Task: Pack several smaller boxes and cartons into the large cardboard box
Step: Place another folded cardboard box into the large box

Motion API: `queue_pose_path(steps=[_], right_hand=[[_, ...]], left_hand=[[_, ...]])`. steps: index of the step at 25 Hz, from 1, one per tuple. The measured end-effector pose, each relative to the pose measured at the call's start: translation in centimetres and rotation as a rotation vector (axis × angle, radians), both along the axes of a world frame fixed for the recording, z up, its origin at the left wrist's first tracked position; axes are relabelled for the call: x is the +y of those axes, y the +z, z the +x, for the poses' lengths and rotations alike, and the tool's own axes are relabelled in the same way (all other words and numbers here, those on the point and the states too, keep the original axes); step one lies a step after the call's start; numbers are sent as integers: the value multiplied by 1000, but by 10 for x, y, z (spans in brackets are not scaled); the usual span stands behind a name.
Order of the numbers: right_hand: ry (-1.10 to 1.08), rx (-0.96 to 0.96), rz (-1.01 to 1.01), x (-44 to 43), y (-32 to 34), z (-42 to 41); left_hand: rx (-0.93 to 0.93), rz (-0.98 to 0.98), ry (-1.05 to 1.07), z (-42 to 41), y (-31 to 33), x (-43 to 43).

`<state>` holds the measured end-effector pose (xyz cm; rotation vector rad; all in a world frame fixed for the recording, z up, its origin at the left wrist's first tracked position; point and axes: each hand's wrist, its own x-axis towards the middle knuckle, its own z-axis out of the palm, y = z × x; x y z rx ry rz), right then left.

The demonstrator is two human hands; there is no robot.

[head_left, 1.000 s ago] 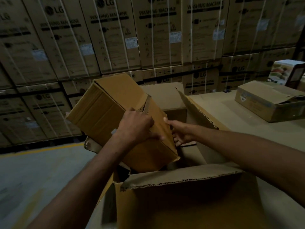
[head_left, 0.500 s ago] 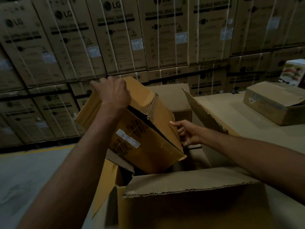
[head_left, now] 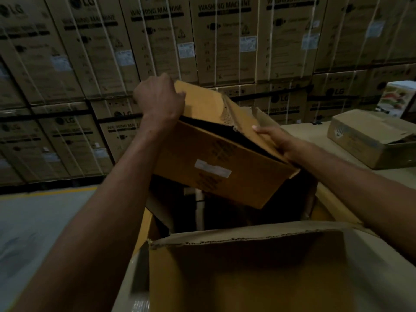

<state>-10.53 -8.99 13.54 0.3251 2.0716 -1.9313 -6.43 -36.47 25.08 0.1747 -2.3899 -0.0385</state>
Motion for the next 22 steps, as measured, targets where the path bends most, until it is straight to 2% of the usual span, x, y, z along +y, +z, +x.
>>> queue_pose_path(steps=[2, 5, 10, 12, 15, 19, 22], right_hand=[[-55, 79, 162, 18, 16, -1], [-118, 165, 422, 29, 10, -8], [26, 93, 600, 11, -42, 6], [97, 57, 653, 9, -61, 11], [119, 71, 675, 8, -74, 14], [100, 95, 746, 9, -68, 5], [137, 33, 824, 9, -75, -7]], left_hand=[[-84, 46, -45, -5, -24, -1], [-330, 123, -87, -11, -78, -7], [-694, 384, -197, -9, -135, -29], [-827, 424, -193, -6, -158, -36], [-833, 316, -179, -3, -185, -37], [-760, 273, -228, -6, -171, -39], [-753, 140, -185, -12, -170, -36]])
